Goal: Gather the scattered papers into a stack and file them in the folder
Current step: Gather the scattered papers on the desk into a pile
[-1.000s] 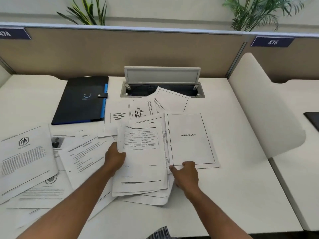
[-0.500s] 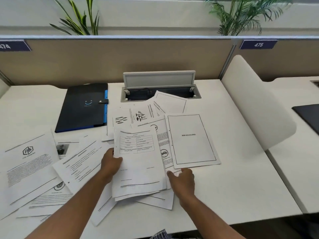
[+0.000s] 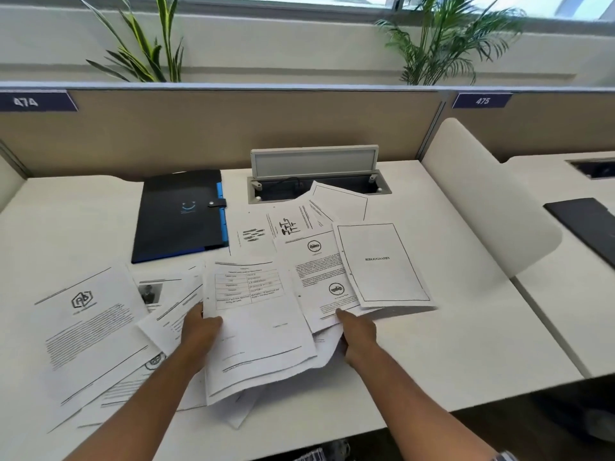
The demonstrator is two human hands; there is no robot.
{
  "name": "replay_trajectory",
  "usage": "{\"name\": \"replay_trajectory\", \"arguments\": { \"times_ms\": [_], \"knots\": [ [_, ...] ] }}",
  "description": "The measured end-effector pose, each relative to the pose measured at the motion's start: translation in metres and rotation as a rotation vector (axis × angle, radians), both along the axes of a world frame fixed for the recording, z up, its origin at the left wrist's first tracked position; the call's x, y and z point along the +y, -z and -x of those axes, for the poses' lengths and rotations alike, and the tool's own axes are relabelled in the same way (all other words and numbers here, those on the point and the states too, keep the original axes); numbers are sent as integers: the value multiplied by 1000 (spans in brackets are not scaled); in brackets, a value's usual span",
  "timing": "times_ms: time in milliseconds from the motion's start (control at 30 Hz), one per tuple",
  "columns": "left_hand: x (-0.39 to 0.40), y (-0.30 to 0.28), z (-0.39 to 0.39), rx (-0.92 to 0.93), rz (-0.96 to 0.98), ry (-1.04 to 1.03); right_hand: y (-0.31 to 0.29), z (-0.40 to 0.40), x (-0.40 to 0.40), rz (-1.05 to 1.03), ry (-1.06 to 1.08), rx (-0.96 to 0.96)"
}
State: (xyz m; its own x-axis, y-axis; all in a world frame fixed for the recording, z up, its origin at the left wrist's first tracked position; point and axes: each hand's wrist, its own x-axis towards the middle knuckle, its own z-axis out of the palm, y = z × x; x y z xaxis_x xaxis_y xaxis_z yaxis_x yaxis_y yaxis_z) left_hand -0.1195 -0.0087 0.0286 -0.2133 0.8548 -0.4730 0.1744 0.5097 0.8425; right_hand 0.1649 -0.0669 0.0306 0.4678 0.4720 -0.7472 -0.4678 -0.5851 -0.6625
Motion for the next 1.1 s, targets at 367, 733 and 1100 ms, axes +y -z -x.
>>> {"name": "replay_trajectory", "arguments": {
  "times_ms": [367, 733, 1100],
  "knots": [
    [3, -1, 49, 24, -37, 16, -13, 25, -7, -112, -16, -420],
    [1, -1, 47, -29, -59, 35, -35, 9, -10, -169, 135, -831],
    [1, -10, 34, -4, -100, -80, -43, -22, 3, -218, 105, -690]
  ]
}}
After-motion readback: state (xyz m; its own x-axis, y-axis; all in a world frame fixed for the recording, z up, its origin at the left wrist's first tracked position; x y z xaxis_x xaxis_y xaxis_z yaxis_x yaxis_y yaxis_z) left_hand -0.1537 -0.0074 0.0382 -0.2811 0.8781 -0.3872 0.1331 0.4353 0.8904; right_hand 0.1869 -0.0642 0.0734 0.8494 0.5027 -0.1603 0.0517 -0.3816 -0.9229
